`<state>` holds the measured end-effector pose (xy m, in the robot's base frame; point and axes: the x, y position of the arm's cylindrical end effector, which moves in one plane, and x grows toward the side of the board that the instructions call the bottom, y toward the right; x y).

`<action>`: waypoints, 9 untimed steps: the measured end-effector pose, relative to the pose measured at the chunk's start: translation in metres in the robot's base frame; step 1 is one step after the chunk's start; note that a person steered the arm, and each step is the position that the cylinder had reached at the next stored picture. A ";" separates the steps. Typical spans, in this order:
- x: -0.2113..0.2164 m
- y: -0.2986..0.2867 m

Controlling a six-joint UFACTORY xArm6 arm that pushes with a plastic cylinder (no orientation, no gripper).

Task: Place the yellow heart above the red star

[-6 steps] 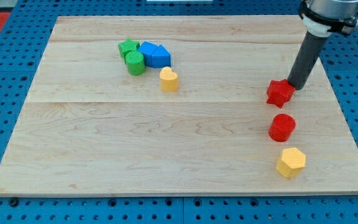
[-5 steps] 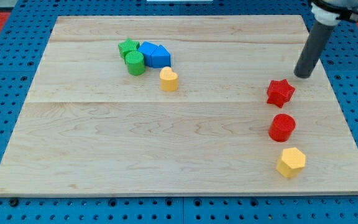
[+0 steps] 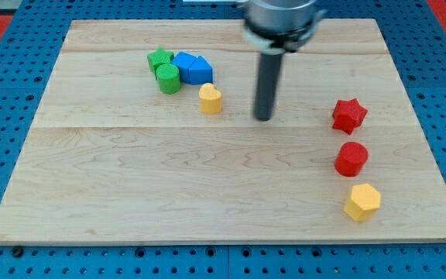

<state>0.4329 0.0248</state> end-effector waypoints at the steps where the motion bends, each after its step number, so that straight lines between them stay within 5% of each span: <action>1: 0.006 -0.074; 6: -0.121 -0.021; 9: -0.135 0.062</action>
<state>0.2974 0.0866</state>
